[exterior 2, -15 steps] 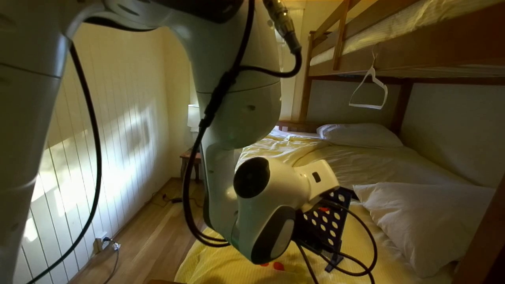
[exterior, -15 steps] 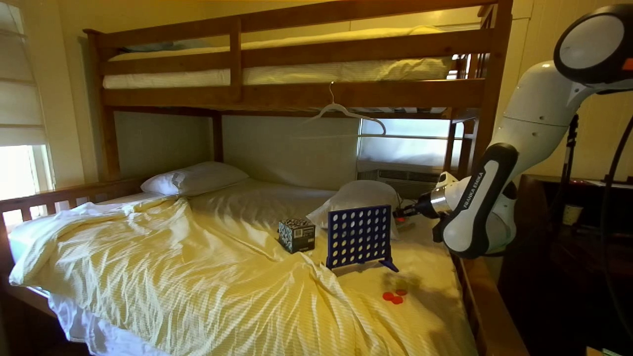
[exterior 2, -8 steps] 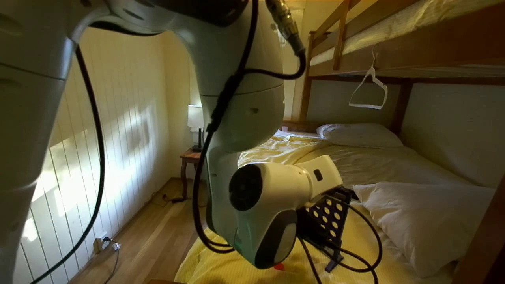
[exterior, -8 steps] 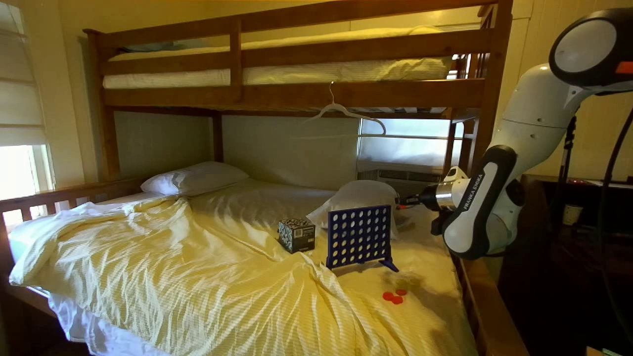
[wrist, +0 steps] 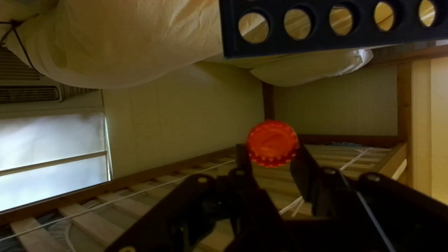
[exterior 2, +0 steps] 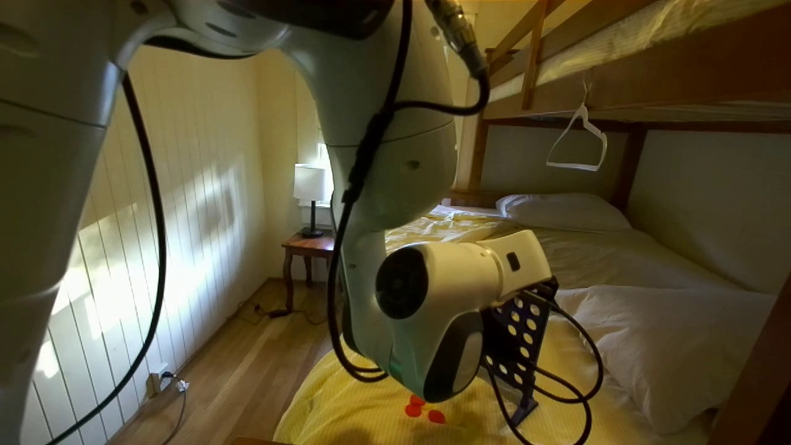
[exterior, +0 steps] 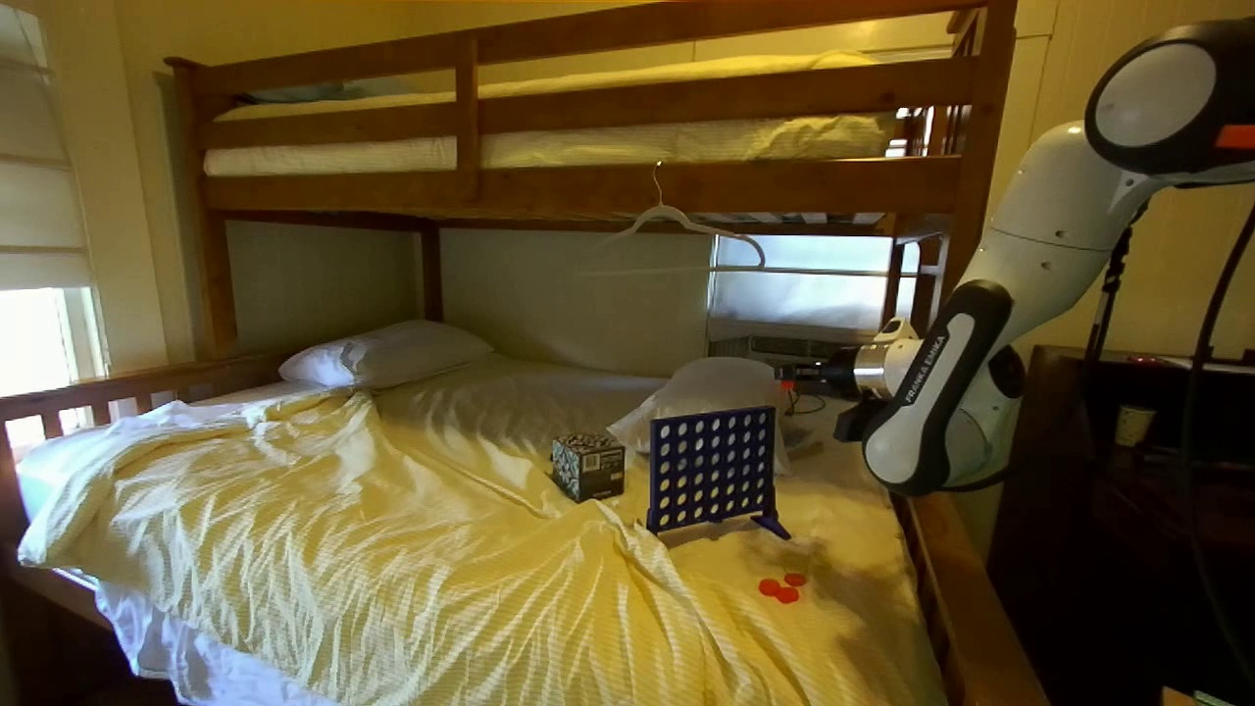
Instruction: Pick up the orange chip into the connect four game
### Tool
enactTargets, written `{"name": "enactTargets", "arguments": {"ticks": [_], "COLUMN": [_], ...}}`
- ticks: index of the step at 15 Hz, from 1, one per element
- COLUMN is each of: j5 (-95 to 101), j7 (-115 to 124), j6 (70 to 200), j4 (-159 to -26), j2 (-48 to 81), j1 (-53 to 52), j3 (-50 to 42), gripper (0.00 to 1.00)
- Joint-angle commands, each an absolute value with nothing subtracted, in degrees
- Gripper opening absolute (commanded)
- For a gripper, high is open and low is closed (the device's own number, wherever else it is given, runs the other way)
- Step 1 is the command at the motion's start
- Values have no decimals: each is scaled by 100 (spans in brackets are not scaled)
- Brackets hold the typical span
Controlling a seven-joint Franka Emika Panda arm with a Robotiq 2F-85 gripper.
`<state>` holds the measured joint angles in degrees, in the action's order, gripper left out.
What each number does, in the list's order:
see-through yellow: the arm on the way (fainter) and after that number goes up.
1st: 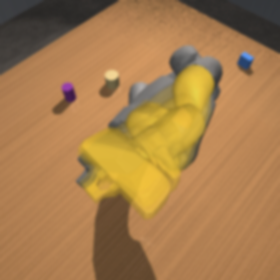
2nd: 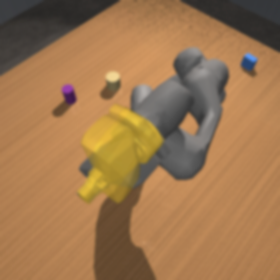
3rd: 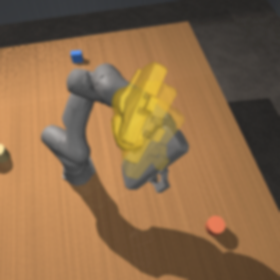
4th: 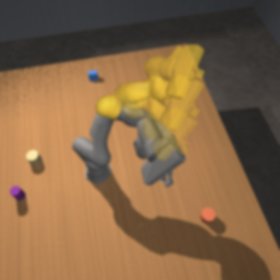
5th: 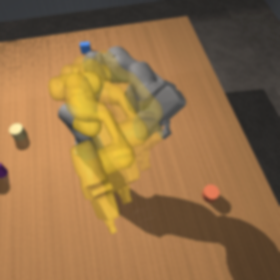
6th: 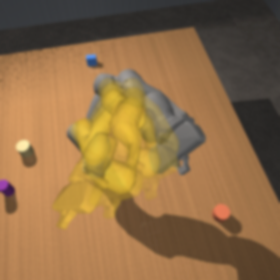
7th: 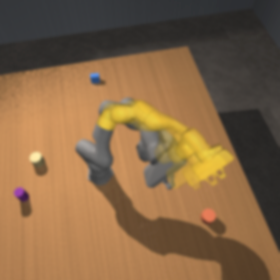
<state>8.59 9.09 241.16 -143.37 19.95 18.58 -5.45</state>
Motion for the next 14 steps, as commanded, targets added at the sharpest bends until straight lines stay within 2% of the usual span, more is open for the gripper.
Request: {"name": "enactTargets", "arguments": {"ticks": [1, 13, 14], "j5": [858, 862, 862], "j7": [952, 968, 968], "j6": [24113, 24113, 24113], "j4": [-14339, -14339, -14339], "j2": [1995, 2008, 2008], "j1": [1750, 1753, 1753], "j3": [-653, -651, -651], "gripper": [34, 34, 9]}}
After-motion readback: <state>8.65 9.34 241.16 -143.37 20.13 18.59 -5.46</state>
